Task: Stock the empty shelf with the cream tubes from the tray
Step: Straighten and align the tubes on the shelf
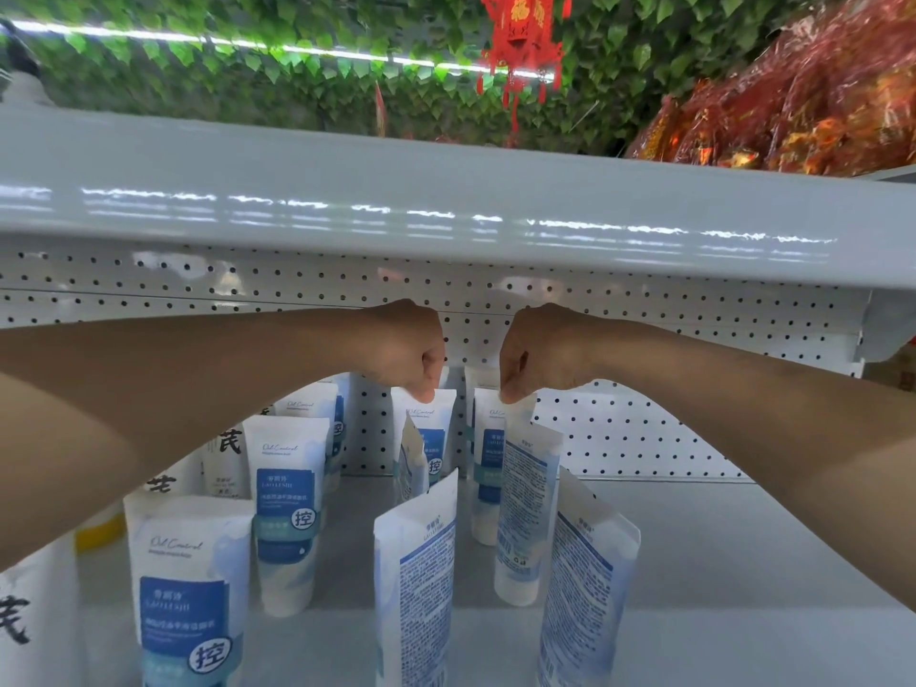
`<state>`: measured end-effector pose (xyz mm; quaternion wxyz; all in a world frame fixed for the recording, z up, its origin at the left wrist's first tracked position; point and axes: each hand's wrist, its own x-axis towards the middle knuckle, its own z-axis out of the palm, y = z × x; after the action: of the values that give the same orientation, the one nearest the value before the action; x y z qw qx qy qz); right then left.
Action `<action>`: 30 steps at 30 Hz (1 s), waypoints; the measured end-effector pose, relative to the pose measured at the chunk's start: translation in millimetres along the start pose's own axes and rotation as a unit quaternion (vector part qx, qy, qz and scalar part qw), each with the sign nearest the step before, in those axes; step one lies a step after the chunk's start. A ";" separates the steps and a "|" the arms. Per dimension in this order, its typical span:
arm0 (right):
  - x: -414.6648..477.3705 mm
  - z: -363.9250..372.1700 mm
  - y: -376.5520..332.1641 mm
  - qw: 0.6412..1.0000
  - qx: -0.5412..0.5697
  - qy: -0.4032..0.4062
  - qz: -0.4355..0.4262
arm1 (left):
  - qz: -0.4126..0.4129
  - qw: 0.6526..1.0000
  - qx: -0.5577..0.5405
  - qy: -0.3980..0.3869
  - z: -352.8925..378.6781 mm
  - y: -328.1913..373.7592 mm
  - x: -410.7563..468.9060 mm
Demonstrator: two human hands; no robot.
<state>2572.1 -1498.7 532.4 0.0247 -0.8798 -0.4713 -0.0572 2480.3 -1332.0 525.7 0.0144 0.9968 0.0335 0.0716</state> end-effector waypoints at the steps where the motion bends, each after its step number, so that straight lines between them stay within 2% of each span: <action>1: -0.7 -0.4 0.1 1.000 0.000 -0.001 -0.001 | -0.001 1.000 0.003 -0.002 -0.2 -0.1 0.3; 20: -4.6 -0.8 1.7 1.000 0.008 -0.002 0.001 | 0.004 1.000 0.008 -0.016 -2.1 6.7 1.3; 30: -2.1 -3.1 3.1 1.000 0.016 -0.001 -0.002 | -0.022 0.998 0.000 -0.056 -4.7 5.4 -1.2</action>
<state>2573.2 -1502.4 535.3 0.0384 -0.8786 -0.4735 -0.0486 2478.8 -1337.3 530.3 0.0180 0.9982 0.0545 0.0156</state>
